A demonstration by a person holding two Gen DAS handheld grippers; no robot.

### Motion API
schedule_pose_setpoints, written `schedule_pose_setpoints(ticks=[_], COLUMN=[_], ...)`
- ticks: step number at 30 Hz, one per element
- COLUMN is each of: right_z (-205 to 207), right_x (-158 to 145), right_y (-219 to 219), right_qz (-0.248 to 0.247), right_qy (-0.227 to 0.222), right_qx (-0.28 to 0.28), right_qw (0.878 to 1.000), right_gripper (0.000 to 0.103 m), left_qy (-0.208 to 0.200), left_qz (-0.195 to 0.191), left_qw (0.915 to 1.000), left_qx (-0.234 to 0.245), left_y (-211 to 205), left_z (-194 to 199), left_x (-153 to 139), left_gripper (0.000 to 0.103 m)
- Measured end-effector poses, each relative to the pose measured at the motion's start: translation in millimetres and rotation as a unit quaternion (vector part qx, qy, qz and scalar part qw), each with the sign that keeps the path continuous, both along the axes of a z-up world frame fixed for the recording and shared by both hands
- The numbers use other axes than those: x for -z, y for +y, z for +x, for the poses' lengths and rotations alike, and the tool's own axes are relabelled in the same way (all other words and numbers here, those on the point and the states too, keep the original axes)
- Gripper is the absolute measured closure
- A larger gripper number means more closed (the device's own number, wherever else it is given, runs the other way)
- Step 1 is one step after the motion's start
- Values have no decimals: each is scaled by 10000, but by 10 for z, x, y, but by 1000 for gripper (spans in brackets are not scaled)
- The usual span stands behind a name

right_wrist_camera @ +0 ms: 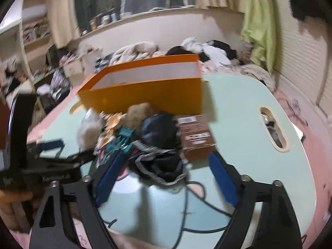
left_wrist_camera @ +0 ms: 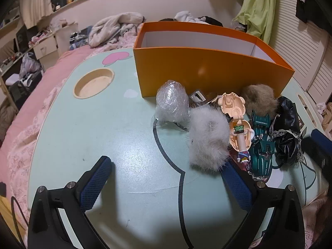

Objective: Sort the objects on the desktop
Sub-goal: 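Move the right gripper toward the black lace cloth on the table, then grasp the black lace cloth with the right gripper while the left gripper grasps the white pompom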

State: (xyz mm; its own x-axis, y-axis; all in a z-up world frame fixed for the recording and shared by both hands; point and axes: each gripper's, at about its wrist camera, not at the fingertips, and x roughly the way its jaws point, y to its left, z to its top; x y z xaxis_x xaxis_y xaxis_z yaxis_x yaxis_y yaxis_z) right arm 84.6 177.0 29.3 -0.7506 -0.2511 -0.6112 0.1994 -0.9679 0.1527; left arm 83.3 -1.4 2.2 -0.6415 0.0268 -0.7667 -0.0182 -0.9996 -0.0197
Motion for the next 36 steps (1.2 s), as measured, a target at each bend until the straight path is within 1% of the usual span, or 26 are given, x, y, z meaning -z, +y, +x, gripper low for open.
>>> schedule_pose_setpoints(ticks=[2, 6, 9, 11, 13, 14, 15, 16, 17, 18, 21, 23, 25, 27, 29, 32, 36], right_z=[-24, -102, -80, 2, 15, -8, -37, -96, -82, -79, -35, 11, 40, 100, 182, 281, 291], right_x=[18, -13, -38, -58, -78, -61, -29, 34, 27, 33, 73, 78, 66, 38, -14, -88, -123], right_y=[73, 185, 116, 27, -96, -159, -204, -253, -276, -313, -335, -313, -267, -211, -155, -132, -90], right_qz=[-180, -312, -231, -128, 37, 138, 231, 328, 377, 419, 511, 461, 308, 102, -69, -179, -262], right_qy=[-103, -136, -70, 77, 167, 135, 53, -164, -58, -87, -76, -27, 45, 206, 461, 770, 918], right_qx=[116, 225, 84, -126, -353, -434, -469, -519, -523, -628, -719, -761, -819, -853, -877, -860, -693], right_qw=[9997, 9992, 9997, 9998, 9992, 9989, 9986, 9980, 9979, 9971, 9961, 9960, 9962, 9961, 9951, 9932, 9930], right_gripper=[38, 39, 39, 39, 41, 44, 49, 53, 58, 68, 74, 77, 79, 79, 79, 79, 79], left_qy=[-2, -1, 1, 2, 2, 2, 1, -5, 13, 15, 17, 14, 18, 19, 27, 36, 73], left_qz=[0, 2, 2, 2, 1, 1, 1, -2, -5, -1, -8, -4, 2, -5, -4, 0, 90], left_qw=[10000, 10000, 10000, 10000, 10000, 10000, 10000, 10000, 10000, 10000, 10000, 10000, 10000, 10000, 10000, 10000, 9999], left_qx=[4, 3, 3, 2, 2, 2, 2, 2, 3, 3, 4, 3, 4, 5, 2, -20, -34], left_y=[-12, -12, -11, -9, -9, -8, -8, -10, -12, -9, -5, -9, -7, -14, -10, 0, -20], left_z=[-8, -7, -6, -5, -5, -4, -3, -5, 1, 4, -1, 1, 9, 5, 6, 7, 6], left_x=[-6, -3, -1, 0, 1, 2, 2, 6, 1, -6, -9, -6, -10, -1, -12, -50, -84], left_gripper=[0, 0, 0, 0, 0, 0, 0, 0, 0, 0, 0, 0, 0, 0, 0, 0, 1])
